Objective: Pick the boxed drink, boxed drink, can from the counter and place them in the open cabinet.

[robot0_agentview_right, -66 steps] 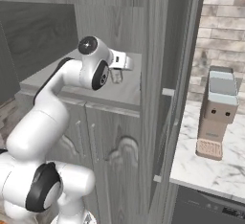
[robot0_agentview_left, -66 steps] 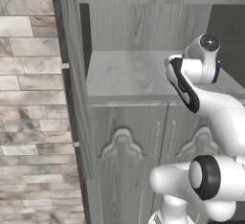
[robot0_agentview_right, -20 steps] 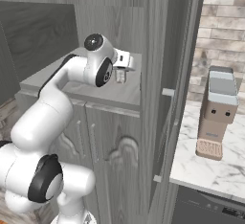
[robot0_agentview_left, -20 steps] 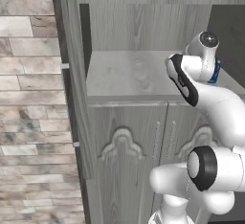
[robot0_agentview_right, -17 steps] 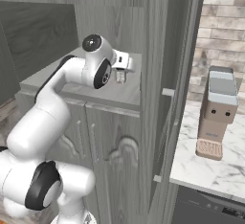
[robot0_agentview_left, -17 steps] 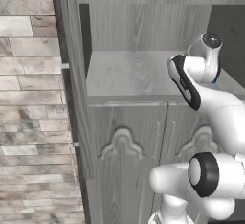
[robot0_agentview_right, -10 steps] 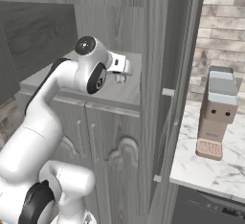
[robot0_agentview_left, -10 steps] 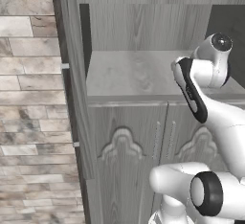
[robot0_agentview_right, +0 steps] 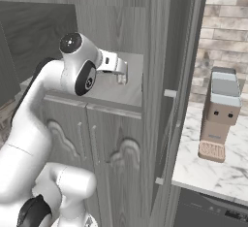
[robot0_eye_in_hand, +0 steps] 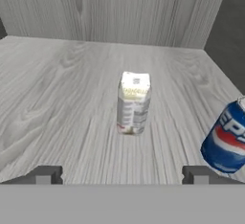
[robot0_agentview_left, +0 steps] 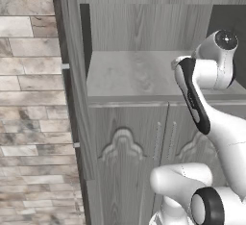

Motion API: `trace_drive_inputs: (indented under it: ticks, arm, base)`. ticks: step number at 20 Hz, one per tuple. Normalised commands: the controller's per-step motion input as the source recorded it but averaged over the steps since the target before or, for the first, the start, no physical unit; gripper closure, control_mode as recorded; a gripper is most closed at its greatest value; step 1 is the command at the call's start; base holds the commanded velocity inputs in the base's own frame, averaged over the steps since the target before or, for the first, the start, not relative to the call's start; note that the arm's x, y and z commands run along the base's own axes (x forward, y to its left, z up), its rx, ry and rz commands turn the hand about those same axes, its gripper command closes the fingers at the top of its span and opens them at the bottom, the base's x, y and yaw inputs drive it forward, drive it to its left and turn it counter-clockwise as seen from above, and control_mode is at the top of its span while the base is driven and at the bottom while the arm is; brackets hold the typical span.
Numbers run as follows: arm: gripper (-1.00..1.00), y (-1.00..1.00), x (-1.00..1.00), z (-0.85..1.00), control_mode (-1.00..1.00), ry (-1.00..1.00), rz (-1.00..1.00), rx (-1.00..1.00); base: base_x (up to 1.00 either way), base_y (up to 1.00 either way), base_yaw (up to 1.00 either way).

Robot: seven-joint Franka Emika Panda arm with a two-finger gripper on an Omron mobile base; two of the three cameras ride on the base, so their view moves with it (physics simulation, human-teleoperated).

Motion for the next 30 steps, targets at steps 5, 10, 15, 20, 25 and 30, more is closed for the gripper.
trace_drive_inputs:
  ticks: [5, 10, 15, 20, 25, 30]
  arm:
    - [-1.00, 0.11, -0.34, 0.14, -1.00, 0.00, 0.00, 0.00]
    - [-1.00, 0.18, -0.38, 0.01, -1.00, 0.00, 0.00, 0.00]
    - [-1.00, 0.23, -0.40, 0.00, -1.00, 0.00, 0.00, 0.00]
    - [-1.00, 0.23, -0.45, 0.00, -1.00, 0.00, 0.00, 0.00]
    - [-1.00, 0.18, -0.57, 0.00, -1.00, 0.00, 0.00, 0.00]
    - [-1.00, 0.18, -0.46, 0.03, -1.00, 0.00, 0.00, 0.00]
  base:
    - [0.00, 0.00, 0.00]
    - [0.00, 0.00, 0.00]
    - [0.00, 0.00, 0.00]
    - [0.00, 0.00, 0.00]
    - [0.00, 0.00, 0.00]
    - [0.00, 0.00, 0.00]
